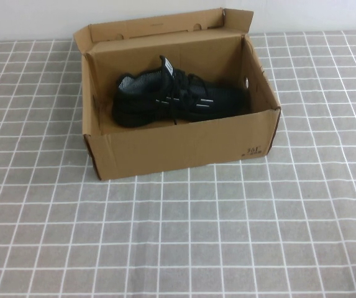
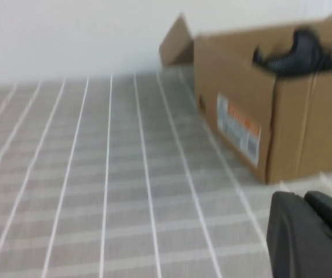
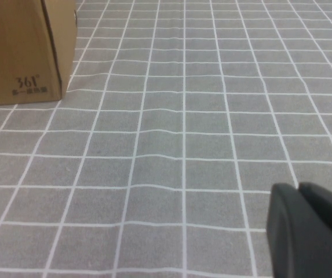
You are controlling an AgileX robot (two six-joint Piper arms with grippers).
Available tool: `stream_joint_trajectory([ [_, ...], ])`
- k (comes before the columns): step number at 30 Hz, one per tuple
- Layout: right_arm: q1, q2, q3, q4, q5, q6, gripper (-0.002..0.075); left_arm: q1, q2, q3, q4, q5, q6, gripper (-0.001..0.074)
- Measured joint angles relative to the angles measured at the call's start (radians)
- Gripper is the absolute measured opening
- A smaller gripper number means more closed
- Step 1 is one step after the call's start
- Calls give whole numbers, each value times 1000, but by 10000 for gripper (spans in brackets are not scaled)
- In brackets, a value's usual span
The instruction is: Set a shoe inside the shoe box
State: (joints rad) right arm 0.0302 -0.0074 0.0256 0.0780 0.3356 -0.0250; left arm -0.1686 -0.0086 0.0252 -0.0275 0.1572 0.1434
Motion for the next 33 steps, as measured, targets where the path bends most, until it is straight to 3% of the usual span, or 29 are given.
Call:
stream_joint_trajectory([
  [9, 0, 0, 0, 0, 2, 0, -16, 2, -2, 0, 128, 228, -174, -1],
  [33, 0, 0, 0, 0, 2, 0, -16, 2, -2, 0, 136, 233, -184, -1],
])
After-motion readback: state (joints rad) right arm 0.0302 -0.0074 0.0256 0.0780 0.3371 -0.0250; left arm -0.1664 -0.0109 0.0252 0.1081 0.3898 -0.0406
